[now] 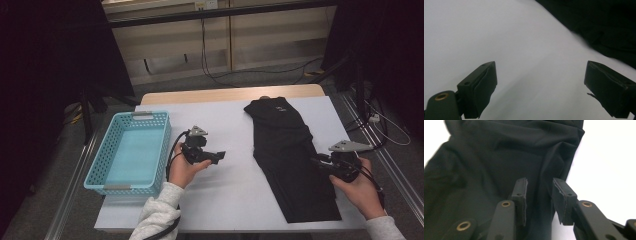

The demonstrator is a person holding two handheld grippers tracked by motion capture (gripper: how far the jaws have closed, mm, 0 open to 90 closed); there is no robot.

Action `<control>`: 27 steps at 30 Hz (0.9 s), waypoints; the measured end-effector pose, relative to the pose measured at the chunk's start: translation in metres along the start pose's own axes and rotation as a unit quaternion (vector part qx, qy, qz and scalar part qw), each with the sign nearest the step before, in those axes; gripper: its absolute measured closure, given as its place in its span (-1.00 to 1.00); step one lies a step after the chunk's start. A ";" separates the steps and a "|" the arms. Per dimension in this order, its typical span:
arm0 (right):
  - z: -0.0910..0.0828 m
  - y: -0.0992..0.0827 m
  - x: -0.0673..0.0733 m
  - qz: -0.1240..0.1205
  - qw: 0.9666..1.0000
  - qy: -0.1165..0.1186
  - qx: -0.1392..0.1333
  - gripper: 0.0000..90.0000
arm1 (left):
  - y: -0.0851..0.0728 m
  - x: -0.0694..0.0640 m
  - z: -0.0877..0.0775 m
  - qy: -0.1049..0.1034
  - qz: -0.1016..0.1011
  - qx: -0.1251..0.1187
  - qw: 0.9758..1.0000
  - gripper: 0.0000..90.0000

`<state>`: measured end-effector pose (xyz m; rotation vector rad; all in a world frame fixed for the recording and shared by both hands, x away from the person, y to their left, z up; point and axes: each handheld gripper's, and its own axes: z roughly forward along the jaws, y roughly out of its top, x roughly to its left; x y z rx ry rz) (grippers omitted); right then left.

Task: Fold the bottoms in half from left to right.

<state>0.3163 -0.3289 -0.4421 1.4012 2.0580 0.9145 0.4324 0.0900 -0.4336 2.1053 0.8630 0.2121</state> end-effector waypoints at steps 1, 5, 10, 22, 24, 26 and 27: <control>0.004 0.000 -0.001 0.000 1.000 -0.005 0.006 0.46 | 0.000 0.000 0.000 0.000 -0.001 0.000 1.000 -0.75; 0.012 -0.001 -0.007 0.000 1.000 -0.015 0.019 0.90 | -0.001 0.001 0.001 0.001 -0.002 0.003 1.000 -0.75; 0.006 -0.006 -0.024 0.024 0.999 -0.023 0.014 0.84 | -0.001 0.002 0.000 0.001 -0.002 0.000 1.000 -0.75; -0.006 0.003 0.012 -0.005 1.000 0.023 -0.017 0.39 | 0.000 0.001 -0.002 0.002 0.000 0.000 1.000 -0.75; -0.001 0.005 0.023 -0.012 0.999 0.042 -0.014 0.37 | 0.001 0.001 -0.002 0.003 -0.001 -0.002 1.000 -0.75; 0.004 0.006 0.032 -0.019 0.998 0.056 -0.008 0.34 | 0.000 0.000 -0.002 0.003 -0.002 -0.003 1.000 -0.75; 0.006 0.006 0.035 -0.022 0.998 0.064 -0.005 0.34 | 0.000 0.000 -0.002 0.003 0.001 -0.002 1.000 -0.75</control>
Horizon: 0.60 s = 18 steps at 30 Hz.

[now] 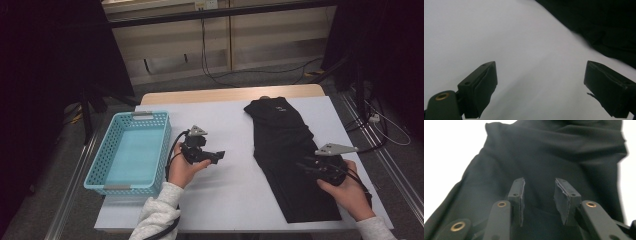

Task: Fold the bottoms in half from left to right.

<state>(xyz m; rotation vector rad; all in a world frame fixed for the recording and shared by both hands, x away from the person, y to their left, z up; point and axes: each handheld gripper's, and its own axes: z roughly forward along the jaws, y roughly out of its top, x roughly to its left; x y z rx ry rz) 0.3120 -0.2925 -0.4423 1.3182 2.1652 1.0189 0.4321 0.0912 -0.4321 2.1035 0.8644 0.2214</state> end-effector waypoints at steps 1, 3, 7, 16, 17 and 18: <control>0.002 0.000 0.003 0.001 1.000 0.006 0.002 0.33 | 0.000 0.000 0.000 0.000 0.000 0.000 1.000 -0.75; 0.006 0.001 0.008 0.000 1.000 0.014 0.004 0.33 | 0.000 0.000 0.000 0.000 0.004 0.002 1.000 -0.75; 0.010 0.002 0.019 -0.005 0.999 0.037 0.005 0.33 | 0.000 0.000 0.000 0.000 0.002 0.002 1.000 -0.75; 0.018 0.000 0.036 -0.023 0.998 0.062 0.021 0.37 | -0.001 0.000 0.002 -0.001 -0.002 0.001 1.000 -0.75; 0.019 0.000 0.037 -0.024 0.997 0.064 0.024 0.38 | -0.001 0.000 0.002 -0.001 -0.003 0.001 1.000 -0.75; 0.021 -0.001 0.038 -0.023 0.997 0.069 0.028 0.39 | -0.001 0.000 0.002 -0.001 -0.003 0.002 1.000 -0.75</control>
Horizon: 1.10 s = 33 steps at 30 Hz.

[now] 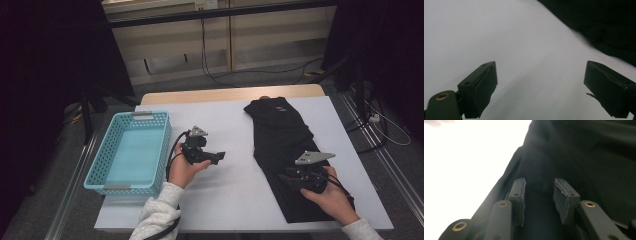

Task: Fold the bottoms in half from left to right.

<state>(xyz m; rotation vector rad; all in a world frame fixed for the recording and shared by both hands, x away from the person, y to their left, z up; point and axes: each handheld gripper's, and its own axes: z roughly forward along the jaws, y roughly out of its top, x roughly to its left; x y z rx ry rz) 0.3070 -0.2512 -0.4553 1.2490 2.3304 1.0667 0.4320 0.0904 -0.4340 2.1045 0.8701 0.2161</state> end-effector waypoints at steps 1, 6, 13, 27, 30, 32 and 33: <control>0.001 -0.001 0.001 -0.002 1.000 0.004 0.003 0.41 | 0.000 0.000 0.000 0.000 0.000 0.000 1.000 -0.75; 0.005 -0.001 0.007 -0.011 1.000 0.014 0.010 0.57 | 0.000 0.000 0.000 0.003 0.001 -0.001 1.000 -0.75; 0.007 0.002 0.013 -0.014 0.999 0.031 0.015 0.96 | 0.001 0.000 -0.001 0.003 0.008 0.001 1.000 -0.74; -0.001 -0.003 0.035 -0.020 0.997 0.069 0.020 0.70 | 0.003 -0.001 -0.002 0.002 0.007 -0.002 1.000 -0.74; -0.010 0.003 0.018 0.006 0.999 0.033 -0.011 0.50 | 0.003 0.000 -0.003 0.003 0.011 0.000 1.000 -0.74; -0.017 0.004 0.001 0.020 1.000 -0.005 -0.024 0.44 | 0.003 0.000 -0.002 0.002 0.008 0.000 1.000 -0.74; -0.020 0.004 -0.008 0.027 0.999 -0.020 -0.028 0.43 | 0.003 0.000 -0.002 0.002 0.009 0.000 1.000 -0.74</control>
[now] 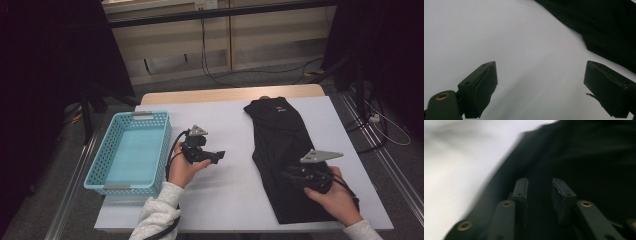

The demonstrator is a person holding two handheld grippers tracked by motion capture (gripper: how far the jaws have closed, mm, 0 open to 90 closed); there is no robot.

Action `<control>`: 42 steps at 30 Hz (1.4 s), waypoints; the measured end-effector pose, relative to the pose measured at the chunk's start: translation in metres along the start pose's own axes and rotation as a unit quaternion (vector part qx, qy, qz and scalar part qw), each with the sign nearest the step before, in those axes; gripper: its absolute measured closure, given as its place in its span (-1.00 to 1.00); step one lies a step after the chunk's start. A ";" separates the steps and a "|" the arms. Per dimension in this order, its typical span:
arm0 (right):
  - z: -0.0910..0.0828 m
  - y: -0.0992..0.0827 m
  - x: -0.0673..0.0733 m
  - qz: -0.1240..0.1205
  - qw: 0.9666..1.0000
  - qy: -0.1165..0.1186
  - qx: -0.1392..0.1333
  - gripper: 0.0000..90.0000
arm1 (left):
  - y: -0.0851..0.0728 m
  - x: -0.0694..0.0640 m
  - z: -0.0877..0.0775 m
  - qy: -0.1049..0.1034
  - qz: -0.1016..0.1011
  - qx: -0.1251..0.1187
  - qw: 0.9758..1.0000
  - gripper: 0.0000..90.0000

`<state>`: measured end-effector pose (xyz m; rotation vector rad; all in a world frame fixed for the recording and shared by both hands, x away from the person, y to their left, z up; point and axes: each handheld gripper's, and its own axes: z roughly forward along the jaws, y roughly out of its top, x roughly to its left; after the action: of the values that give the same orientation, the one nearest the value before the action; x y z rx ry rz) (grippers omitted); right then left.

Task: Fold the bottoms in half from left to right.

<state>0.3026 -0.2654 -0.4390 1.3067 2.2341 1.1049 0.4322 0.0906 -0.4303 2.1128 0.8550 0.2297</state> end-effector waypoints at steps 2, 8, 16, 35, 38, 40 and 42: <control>-0.006 -0.001 -0.015 0.005 0.999 -0.039 -0.003 0.41 | 0.000 0.000 0.000 0.000 -0.002 -0.002 1.000 -0.74; -0.013 -0.009 -0.045 0.020 0.994 -0.105 0.008 0.42 | 0.000 0.000 0.002 0.000 -0.003 0.001 1.000 -0.74; -0.010 -0.010 -0.061 0.032 0.990 -0.134 0.014 0.44 | -0.001 0.001 0.003 -0.001 -0.001 0.003 1.000 -0.74; -0.019 -0.018 -0.053 0.024 0.993 -0.106 0.045 0.68 | -0.001 0.003 0.001 0.002 -0.001 0.004 1.000 -0.74; -0.015 -0.008 -0.047 0.017 0.994 -0.100 0.026 0.44 | -0.001 0.002 0.000 0.003 -0.007 -0.001 1.000 -0.75; -0.010 0.001 -0.042 0.017 0.996 -0.092 0.013 0.31 | -0.002 0.004 -0.002 0.006 0.002 0.005 1.000 -0.75; -0.002 0.009 -0.038 0.009 0.996 -0.084 0.009 0.23 | -0.004 0.004 -0.002 0.007 -0.008 0.002 1.000 -0.76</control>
<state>0.3265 -0.2957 -0.4347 1.3768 2.1178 0.9446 0.4325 0.0963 -0.4328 2.1097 0.8813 0.2338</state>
